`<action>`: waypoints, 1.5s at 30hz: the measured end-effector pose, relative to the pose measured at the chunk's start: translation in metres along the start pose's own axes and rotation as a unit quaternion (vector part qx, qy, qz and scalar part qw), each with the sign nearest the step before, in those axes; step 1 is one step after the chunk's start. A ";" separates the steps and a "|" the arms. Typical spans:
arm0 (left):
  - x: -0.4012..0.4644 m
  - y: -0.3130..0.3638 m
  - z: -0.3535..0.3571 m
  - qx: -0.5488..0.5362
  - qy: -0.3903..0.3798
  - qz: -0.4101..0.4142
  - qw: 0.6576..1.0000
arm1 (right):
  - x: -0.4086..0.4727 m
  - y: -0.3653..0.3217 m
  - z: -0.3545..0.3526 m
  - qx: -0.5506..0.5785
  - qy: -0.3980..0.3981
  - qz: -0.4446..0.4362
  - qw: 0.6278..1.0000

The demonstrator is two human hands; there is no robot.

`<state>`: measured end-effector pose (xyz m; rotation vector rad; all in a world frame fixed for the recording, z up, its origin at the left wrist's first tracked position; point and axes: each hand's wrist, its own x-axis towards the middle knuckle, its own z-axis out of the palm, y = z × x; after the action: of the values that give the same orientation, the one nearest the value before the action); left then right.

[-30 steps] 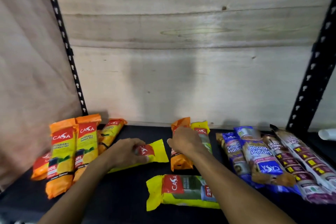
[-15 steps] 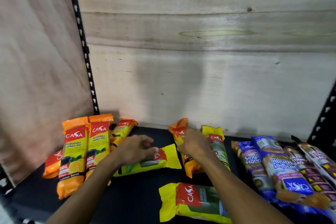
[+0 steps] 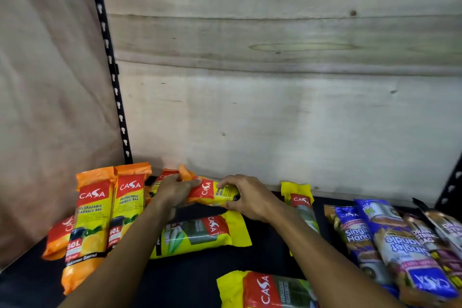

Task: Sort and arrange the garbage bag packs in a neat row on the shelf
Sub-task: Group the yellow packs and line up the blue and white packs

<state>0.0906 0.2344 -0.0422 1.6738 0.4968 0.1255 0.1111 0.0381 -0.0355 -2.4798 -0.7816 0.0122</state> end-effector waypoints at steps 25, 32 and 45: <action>-0.052 0.007 -0.003 0.461 -0.108 0.180 0.862 | -0.042 0.020 -0.028 -0.175 0.043 0.193 0.965; -0.078 0.010 -0.015 0.546 -0.259 0.152 0.782 | -0.091 0.027 -0.037 -0.181 0.015 0.311 0.933; -0.066 -0.004 -0.014 0.550 -0.212 0.198 0.783 | -0.102 0.020 -0.032 -0.109 0.070 0.323 0.937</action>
<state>0.0256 0.2217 -0.0310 2.8487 -0.2325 -0.3046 0.0417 -0.0459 -0.0326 -2.7988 0.1244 -0.0135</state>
